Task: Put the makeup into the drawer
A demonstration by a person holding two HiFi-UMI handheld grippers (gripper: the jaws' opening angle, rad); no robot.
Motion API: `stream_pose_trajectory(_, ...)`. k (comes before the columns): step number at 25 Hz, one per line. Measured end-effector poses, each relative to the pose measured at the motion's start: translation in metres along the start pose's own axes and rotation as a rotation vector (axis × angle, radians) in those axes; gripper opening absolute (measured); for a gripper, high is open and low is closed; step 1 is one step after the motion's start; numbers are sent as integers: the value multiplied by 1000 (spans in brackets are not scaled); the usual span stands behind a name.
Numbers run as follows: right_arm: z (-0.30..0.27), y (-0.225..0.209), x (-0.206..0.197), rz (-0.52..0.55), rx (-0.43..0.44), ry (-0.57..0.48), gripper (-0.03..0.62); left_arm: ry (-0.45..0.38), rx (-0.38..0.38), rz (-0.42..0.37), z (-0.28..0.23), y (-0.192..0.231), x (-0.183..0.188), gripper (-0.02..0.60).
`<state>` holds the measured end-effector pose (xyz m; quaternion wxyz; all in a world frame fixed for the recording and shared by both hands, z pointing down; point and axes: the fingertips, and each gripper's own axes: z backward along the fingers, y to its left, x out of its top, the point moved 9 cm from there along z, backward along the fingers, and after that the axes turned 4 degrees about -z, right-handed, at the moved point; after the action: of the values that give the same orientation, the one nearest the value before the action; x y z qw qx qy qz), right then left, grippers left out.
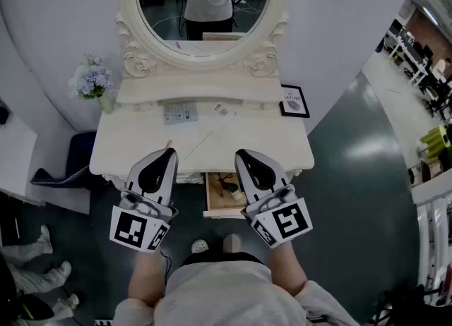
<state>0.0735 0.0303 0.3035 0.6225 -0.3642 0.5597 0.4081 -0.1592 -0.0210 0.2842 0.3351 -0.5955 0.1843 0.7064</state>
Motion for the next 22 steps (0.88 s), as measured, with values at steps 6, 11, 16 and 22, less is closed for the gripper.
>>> stream_pose_trajectory(6, -5, 17, -3, -2, -11, 2, 25, 24, -42, -2, 14, 6, -6, 12)
stream_pose_trajectory(11, -4, 29, -5, 5, -33, -2, 25, -6, -45, 16, 22, 17, -5, 12)
stream_pose_trajectory(16, -5, 36, -8, 5, -52, -3, 25, -7, -58, 15, 30, 27, -7, 12)
stream_pose_trajectory(22, -14, 29, -9, -6, -71, -6, 25, -7, -62, -1, 27, 37, -12, 12)
